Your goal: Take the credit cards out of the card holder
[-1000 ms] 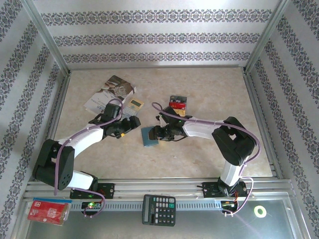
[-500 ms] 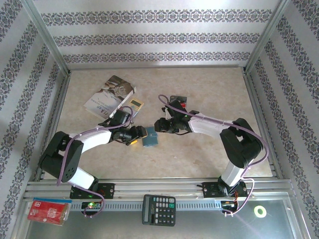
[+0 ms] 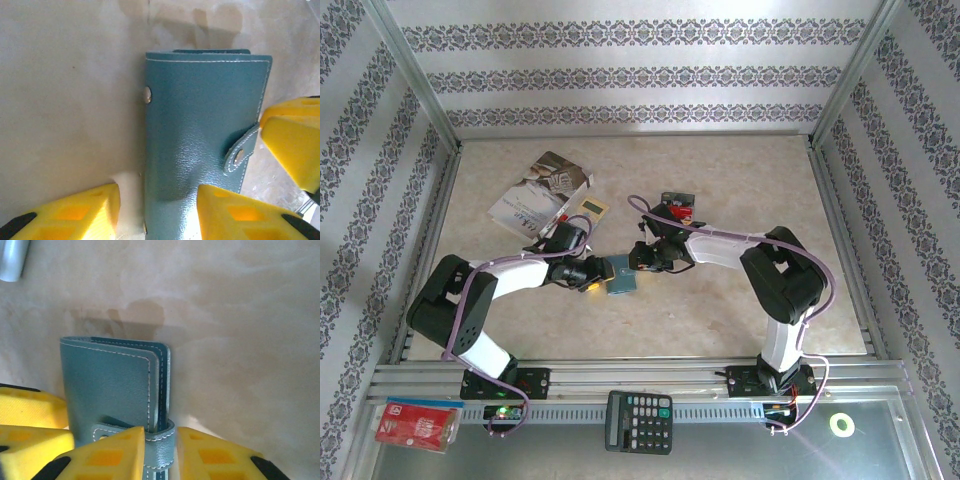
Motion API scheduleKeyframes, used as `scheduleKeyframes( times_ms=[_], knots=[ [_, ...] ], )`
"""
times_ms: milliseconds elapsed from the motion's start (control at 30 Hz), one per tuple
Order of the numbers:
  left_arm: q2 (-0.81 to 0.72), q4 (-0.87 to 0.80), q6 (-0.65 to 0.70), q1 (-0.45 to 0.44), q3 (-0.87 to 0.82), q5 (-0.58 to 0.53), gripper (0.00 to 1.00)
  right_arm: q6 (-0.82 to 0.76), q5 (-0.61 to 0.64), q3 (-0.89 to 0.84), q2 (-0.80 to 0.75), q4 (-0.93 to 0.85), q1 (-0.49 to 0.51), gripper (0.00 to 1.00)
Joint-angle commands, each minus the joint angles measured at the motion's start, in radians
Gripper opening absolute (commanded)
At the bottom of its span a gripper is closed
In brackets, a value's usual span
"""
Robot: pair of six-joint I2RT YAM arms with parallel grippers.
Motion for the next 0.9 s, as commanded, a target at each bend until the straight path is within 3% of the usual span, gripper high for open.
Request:
scheduleKeyframes(
  times_ms=[0, 133, 400, 567, 667, 867],
  knots=[
    [0.005, 0.051, 0.016, -0.012, 0.010, 0.024, 0.44, 0.015, -0.022, 0.015, 0.020, -0.019, 0.011, 0.25],
    [0.022, 0.078, 0.005, -0.012, 0.008, 0.023, 0.43, 0.013, -0.026, 0.008, 0.030, -0.016, 0.013, 0.24],
    [0.073, 0.267, -0.085, -0.012, 0.000, 0.145, 0.41, 0.030, -0.008, 0.003, 0.040, -0.016, 0.014, 0.22],
    [0.031, 0.236, -0.035, -0.004, 0.009, 0.180, 0.40, 0.047, 0.005, -0.019, 0.024, -0.002, -0.002, 0.21],
    [0.011, 0.209, -0.015, 0.004, 0.008, 0.164, 0.35, 0.046, 0.003, -0.029, -0.012, 0.018, -0.012, 0.22],
    [0.029, 0.202, -0.001, 0.015, 0.031, 0.214, 0.15, 0.039, 0.025, -0.062, -0.114, 0.082, -0.019, 0.26]
  ],
)
